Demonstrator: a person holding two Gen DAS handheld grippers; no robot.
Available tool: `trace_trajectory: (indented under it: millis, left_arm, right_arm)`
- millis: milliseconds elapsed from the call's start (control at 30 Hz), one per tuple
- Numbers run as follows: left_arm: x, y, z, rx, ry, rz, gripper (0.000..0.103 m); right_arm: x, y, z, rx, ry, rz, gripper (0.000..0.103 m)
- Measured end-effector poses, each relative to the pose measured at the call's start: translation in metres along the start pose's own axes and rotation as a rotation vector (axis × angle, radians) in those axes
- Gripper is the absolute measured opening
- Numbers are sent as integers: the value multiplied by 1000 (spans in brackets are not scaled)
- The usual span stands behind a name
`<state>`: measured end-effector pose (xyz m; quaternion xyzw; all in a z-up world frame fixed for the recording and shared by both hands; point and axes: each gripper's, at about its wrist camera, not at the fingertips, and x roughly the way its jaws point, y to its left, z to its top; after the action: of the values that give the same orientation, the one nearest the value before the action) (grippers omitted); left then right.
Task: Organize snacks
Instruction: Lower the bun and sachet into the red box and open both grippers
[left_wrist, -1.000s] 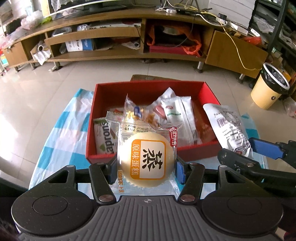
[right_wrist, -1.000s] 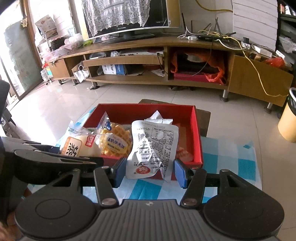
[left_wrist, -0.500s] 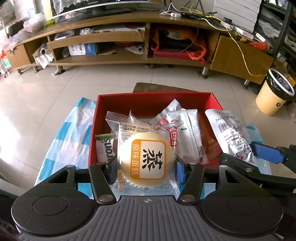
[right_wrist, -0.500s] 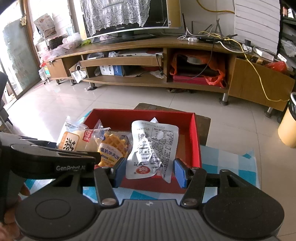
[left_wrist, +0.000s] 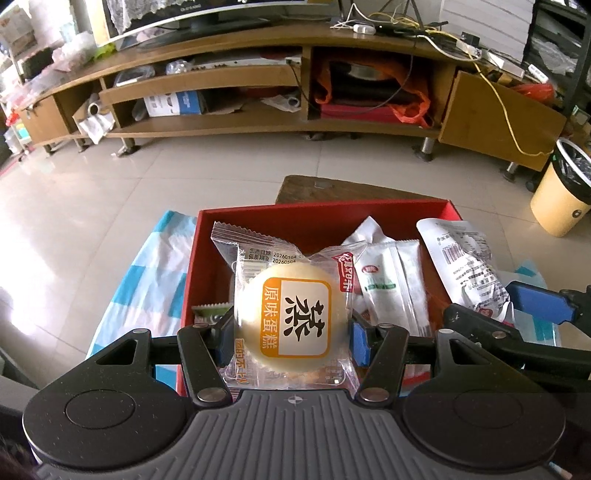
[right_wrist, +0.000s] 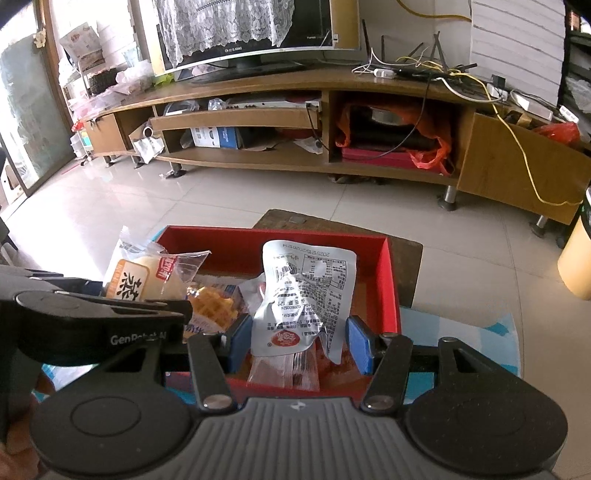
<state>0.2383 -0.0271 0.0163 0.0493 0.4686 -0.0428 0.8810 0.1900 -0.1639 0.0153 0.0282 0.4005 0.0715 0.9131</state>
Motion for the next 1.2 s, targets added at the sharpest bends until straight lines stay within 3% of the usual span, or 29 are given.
trace_trajectory:
  millis: [633, 1200]
  left_arm:
    - [27, -7, 9, 45, 4, 52, 68]
    - [12, -11, 7, 67, -42, 70, 87]
  right_arm:
    - [56, -17, 7, 17, 95, -25, 53]
    - [49, -23, 2, 26, 115, -60, 56]
